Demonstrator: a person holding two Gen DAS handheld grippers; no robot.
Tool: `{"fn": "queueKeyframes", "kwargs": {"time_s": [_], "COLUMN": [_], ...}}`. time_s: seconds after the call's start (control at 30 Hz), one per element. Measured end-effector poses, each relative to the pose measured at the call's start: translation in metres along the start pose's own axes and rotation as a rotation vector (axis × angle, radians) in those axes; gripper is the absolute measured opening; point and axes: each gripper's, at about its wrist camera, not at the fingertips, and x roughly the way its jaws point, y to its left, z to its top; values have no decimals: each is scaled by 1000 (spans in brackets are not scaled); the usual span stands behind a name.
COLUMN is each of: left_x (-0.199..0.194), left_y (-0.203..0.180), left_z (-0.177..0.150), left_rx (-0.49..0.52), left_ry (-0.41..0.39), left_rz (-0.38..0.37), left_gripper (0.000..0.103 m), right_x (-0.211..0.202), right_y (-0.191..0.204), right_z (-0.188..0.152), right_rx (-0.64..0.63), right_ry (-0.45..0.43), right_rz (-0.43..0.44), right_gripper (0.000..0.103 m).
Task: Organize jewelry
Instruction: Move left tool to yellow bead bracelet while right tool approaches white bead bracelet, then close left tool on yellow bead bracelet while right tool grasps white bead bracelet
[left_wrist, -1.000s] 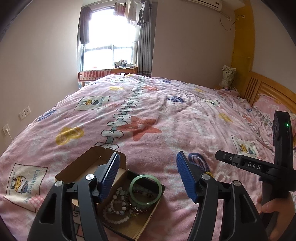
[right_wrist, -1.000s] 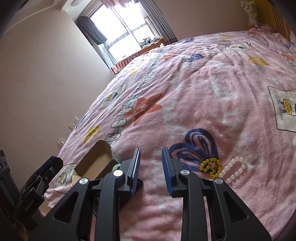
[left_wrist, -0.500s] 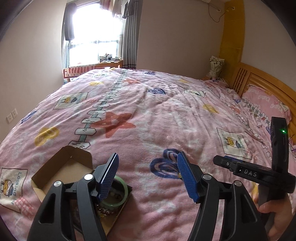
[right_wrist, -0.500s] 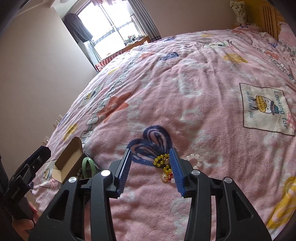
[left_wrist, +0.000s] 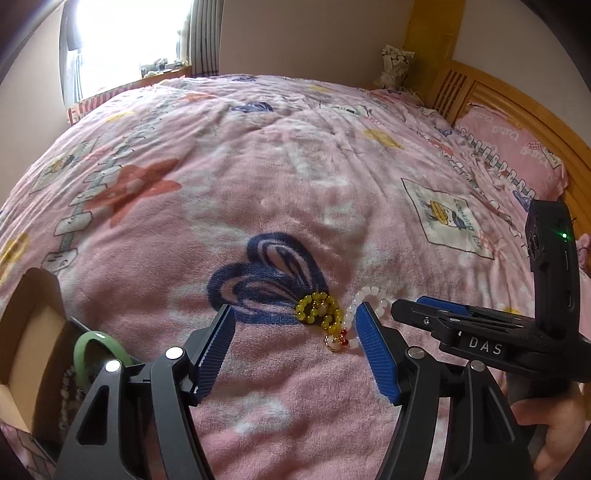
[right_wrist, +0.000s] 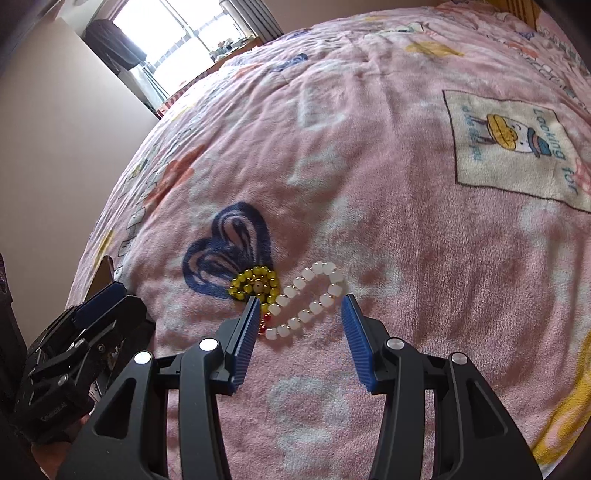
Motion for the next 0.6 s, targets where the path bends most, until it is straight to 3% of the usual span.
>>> {"fn": "queueKeyframes", "kwargs": {"time_s": [0.2, 0.4, 0.6], "left_x": [35, 70, 83], "left_y": [8, 3, 8], "left_z": [1, -2, -4], "left_rx": [-46, -28, -68], "left_ry": [48, 92, 69], "left_rz": [-73, -52, -67], "left_gripper": [68, 68, 68], "right_x": [19, 27, 32], "right_y": [-17, -20, -24], "right_z": [-3, -4, -3], "right_rx": [52, 75, 85], "right_ry": [30, 24, 15], "right_rz": [26, 38, 47], "right_gripper": [45, 42, 38]}}
